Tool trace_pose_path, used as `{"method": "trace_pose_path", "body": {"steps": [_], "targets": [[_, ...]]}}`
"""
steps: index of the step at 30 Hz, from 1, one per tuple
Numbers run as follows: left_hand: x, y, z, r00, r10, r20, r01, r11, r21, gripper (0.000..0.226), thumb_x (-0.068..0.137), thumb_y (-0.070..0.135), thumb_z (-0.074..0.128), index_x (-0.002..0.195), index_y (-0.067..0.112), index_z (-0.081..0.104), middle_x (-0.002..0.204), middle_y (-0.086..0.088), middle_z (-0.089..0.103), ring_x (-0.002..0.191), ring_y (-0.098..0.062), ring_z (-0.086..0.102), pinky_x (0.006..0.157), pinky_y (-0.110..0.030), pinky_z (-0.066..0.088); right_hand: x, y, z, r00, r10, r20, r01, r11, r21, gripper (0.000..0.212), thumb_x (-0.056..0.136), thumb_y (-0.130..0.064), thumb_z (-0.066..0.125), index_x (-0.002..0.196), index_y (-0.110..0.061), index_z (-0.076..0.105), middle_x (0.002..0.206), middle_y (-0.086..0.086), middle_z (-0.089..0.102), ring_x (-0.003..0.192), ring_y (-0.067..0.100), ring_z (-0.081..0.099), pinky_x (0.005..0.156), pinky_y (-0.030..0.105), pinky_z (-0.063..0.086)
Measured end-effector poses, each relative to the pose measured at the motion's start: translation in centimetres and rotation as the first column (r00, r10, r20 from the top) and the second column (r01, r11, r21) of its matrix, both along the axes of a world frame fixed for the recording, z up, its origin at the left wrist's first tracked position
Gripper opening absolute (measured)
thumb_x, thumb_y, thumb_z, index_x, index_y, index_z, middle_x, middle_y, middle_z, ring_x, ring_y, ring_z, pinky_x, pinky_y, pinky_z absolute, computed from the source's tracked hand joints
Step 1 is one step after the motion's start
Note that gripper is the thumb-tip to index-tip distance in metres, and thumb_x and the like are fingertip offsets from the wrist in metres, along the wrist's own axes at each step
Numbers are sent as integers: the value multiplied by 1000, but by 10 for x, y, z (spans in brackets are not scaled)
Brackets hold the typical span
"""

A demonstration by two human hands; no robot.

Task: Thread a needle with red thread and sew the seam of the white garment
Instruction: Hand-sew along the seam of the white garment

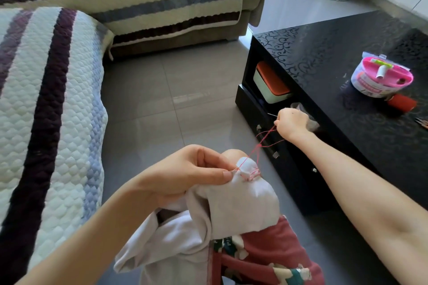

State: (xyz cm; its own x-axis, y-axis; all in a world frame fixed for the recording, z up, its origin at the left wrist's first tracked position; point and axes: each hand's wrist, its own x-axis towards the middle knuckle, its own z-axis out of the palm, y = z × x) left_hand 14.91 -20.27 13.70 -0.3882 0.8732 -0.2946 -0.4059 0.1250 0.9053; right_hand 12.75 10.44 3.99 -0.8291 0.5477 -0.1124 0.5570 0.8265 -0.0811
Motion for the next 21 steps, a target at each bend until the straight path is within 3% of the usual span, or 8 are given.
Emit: {"method": "trace_pose_path", "body": {"steps": [2,4,7,10,11,13,16,21], "targets": [[2,1,-1,1000,14,7,-14,1000,-2,10,67,14,75,75,12,78,79,2,71,74,-11,67,69,-22,52,3,-3,1,999,-28,-33,27,999,-16,28,93,-33,58,109,-11,68,104,9,69,101,29,62,78,31,43],[3,4,-2,999,32,10,-32,999,-19,15,63,19,75,76,12,78,82,0,71,77,-13,67,72,-23,53,12,-22,30,977,77,-199,-135,945,-297,31,92,-35,60,117,-18,67,81,-5,69,80,12,63,71,30,43],[4,8,-2,998,57,-16,-58,997,-46,17,61,22,76,76,14,78,82,-1,71,78,-13,65,73,-23,52,49,-67,100,913,251,-320,-405,478,-779,25,95,-24,57,116,-18,68,53,-21,57,50,1,43,54,18,30],[4,12,0,997,59,-58,-63,996,-68,19,61,25,76,77,15,79,85,-4,69,80,-15,63,76,-24,50,72,-86,132,772,576,-268,-459,215,-862,24,93,-21,60,114,-11,69,76,-10,72,73,3,66,69,20,52],[4,12,1,996,48,-71,-53,996,-71,19,62,25,76,77,15,79,86,-4,69,82,-16,63,77,-24,49,74,-86,132,749,608,-263,-462,195,-865,25,90,-25,63,111,-14,70,81,-2,73,79,7,67,72,25,52],[5,13,3,996,30,-78,-35,997,-64,17,64,25,75,78,16,79,85,0,70,84,-13,64,78,-23,48,73,-83,126,748,607,-270,-489,228,-842,22,87,-31,67,103,-18,73,64,3,61,63,8,55,58,29,45],[5,15,3,995,34,-89,-41,997,-71,16,63,26,75,76,18,79,83,3,71,81,-10,65,76,-20,48,73,-82,123,722,606,-334,-572,252,-780,11,87,-23,70,93,-16,75,50,-10,32,49,5,28,49,20,23],[3,16,7,996,-3,-88,-3,997,-75,13,66,24,73,77,20,79,82,7,72,80,-6,66,74,-17,48,74,-85,125,675,626,-389,-644,244,-725,10,84,-17,72,83,-26,71,50,-10,29,48,6,26,49,14,22]]}}
